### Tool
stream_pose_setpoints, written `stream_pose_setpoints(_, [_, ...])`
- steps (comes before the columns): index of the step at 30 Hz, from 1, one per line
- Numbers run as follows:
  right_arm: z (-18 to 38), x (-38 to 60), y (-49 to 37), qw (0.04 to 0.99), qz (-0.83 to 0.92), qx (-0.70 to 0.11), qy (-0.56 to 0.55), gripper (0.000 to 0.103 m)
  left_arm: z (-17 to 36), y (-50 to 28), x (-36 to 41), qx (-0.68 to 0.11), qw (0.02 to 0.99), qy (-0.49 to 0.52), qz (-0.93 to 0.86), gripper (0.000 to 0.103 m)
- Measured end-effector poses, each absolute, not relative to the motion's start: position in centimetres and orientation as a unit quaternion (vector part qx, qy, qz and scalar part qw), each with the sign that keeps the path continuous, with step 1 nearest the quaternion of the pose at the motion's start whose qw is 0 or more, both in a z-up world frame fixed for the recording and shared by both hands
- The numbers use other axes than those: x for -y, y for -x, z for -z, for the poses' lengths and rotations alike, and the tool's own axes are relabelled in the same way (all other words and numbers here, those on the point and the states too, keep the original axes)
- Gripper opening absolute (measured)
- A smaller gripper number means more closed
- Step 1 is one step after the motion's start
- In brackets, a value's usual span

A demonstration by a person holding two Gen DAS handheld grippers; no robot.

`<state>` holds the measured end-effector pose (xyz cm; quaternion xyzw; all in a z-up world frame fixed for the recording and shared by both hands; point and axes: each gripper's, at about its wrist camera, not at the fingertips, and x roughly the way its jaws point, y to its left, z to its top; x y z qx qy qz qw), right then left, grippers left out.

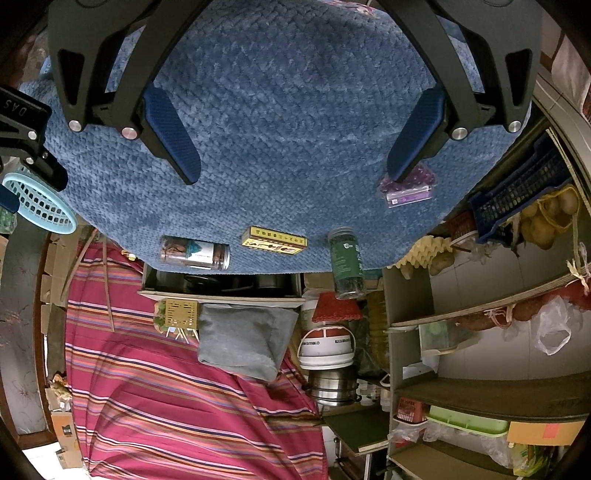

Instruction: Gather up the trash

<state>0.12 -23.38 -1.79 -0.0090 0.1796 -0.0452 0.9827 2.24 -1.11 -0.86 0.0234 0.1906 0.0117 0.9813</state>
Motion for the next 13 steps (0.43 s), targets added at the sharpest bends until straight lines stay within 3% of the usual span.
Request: stream_pose_setpoints(13, [1.80, 23.71, -0.21, 0.983, 0.043, -0.181, 0.012, 0.099, 0.89, -2.24, 1.20, -0.192, 0.981, -0.019, -0.015, 0.098])
